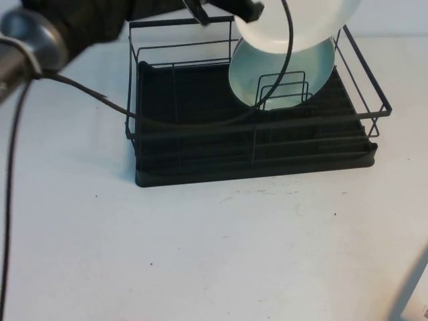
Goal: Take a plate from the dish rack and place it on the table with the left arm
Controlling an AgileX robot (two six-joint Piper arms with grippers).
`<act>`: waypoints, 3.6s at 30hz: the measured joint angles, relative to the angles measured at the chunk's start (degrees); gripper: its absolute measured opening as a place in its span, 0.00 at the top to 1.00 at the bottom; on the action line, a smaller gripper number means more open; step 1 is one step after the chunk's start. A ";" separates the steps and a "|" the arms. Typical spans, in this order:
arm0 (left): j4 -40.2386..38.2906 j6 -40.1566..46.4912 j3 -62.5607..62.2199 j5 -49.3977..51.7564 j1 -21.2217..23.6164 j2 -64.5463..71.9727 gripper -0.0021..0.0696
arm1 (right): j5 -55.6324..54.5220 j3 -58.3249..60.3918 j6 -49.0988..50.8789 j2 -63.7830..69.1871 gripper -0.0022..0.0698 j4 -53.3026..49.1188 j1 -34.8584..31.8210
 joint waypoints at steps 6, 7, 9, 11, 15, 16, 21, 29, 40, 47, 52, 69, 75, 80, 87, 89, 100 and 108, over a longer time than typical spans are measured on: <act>15.75 -30.52 -0.56 25.30 1.09 -6.01 0.88 | 0.00 0.00 0.00 0.00 1.00 0.00 0.00; 17.68 -34.58 -0.56 30.85 1.35 -6.25 0.88 | 0.00 0.00 0.00 0.00 1.00 0.00 0.00; 20.83 -43.32 -0.04 39.88 1.88 -6.39 0.88 | 0.00 0.00 0.00 0.00 1.00 0.00 0.00; 21.38 -47.80 2.28 44.09 2.26 -6.39 0.88 | 0.00 0.00 0.00 0.00 1.00 0.00 0.00; 19.44 -50.84 9.88 45.51 2.51 -6.77 0.88 | 0.00 0.00 0.00 0.00 1.00 0.00 0.00; 18.86 -50.84 12.01 45.51 2.51 -7.19 0.88 | 0.00 0.00 0.00 0.00 1.00 0.00 0.00; 18.06 -50.11 27.92 42.05 2.51 -10.68 0.88 | 0.00 0.00 0.00 0.00 1.00 0.00 0.00; 10.66 -45.42 49.07 27.84 2.51 -16.25 0.88 | 0.00 0.00 0.00 0.00 1.00 0.00 0.00; -3.64 -33.20 55.90 7.96 2.53 -15.96 0.88 | 0.00 0.00 0.00 0.00 1.00 0.00 0.00; -5.30 -32.67 55.99 6.16 2.53 -13.26 0.88 | 0.00 0.00 0.00 0.00 1.00 0.00 0.00; -4.88 -31.45 55.99 0.21 2.53 -12.46 0.71 | 0.00 0.00 0.00 0.00 1.00 0.00 0.00; 6.53 -28.32 55.99 -7.00 2.63 -23.76 0.78 | 0.00 0.00 0.00 0.00 1.00 0.00 0.00; 11.89 -30.62 57.27 -1.37 2.63 -33.51 0.96 | 0.00 0.00 0.00 0.00 1.00 0.00 0.00; 12.85 -31.87 63.74 -2.42 2.63 -41.01 0.97 | 0.00 0.00 0.00 0.00 1.00 0.00 0.00; 12.98 -33.44 73.71 -4.97 2.63 -52.30 0.97 | 0.00 0.00 0.00 0.00 1.00 0.00 0.00; 12.98 -33.69 75.28 -2.39 2.63 -54.65 0.97 | 0.00 0.00 0.00 0.00 1.00 0.00 0.00; 27.54 -37.82 76.57 4.82 2.63 -63.94 0.97 | 0.00 0.00 0.00 0.00 1.00 0.00 0.00; 40.74 -58.99 82.22 -1.89 2.63 -72.21 0.97 | 0.00 0.00 0.00 0.00 1.00 0.00 0.00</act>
